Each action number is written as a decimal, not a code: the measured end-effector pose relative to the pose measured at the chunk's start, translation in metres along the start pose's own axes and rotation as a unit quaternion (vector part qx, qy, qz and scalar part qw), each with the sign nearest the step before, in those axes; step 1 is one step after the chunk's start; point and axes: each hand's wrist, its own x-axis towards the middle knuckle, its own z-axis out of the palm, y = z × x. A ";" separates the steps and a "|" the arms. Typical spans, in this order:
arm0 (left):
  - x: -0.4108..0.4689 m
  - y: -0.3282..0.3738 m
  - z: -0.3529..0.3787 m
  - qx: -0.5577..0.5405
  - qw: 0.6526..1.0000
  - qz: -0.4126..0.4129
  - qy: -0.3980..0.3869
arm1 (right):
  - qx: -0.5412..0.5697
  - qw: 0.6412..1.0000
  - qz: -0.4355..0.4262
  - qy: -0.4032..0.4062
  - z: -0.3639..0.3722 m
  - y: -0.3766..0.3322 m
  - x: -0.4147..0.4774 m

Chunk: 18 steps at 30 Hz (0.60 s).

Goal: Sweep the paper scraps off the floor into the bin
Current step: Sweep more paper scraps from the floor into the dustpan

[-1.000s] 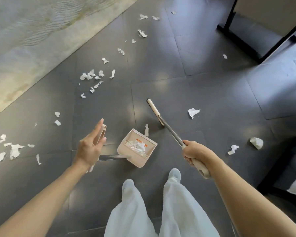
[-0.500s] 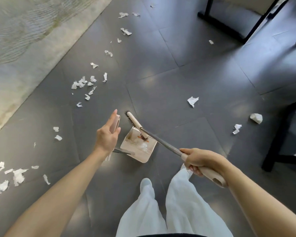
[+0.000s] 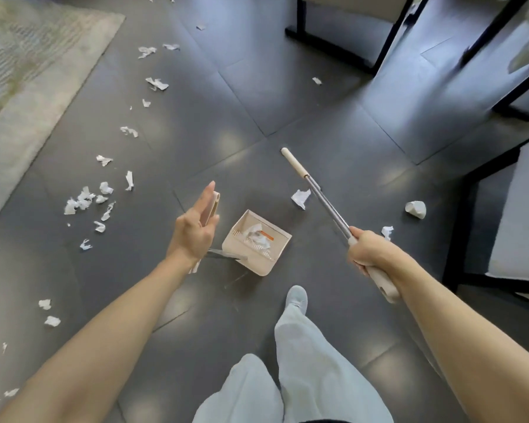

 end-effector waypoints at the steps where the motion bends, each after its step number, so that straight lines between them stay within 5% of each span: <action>1: 0.016 0.008 0.010 0.008 1.000 0.008 -0.009 | -0.007 1.000 0.007 0.003 -0.013 -0.001 0.015; 11: 0.137 0.070 0.052 -0.016 0.994 0.008 -0.106 | -0.013 0.995 0.039 -0.090 -0.041 -0.035 0.057; 15: 0.148 0.072 0.053 0.006 0.988 0.036 -0.151 | 0.177 0.965 0.083 -0.173 -0.033 -0.036 0.034; 18: 0.148 0.071 0.049 -0.003 0.984 0.047 -0.172 | 0.221 0.953 0.080 -0.192 -0.046 -0.030 0.010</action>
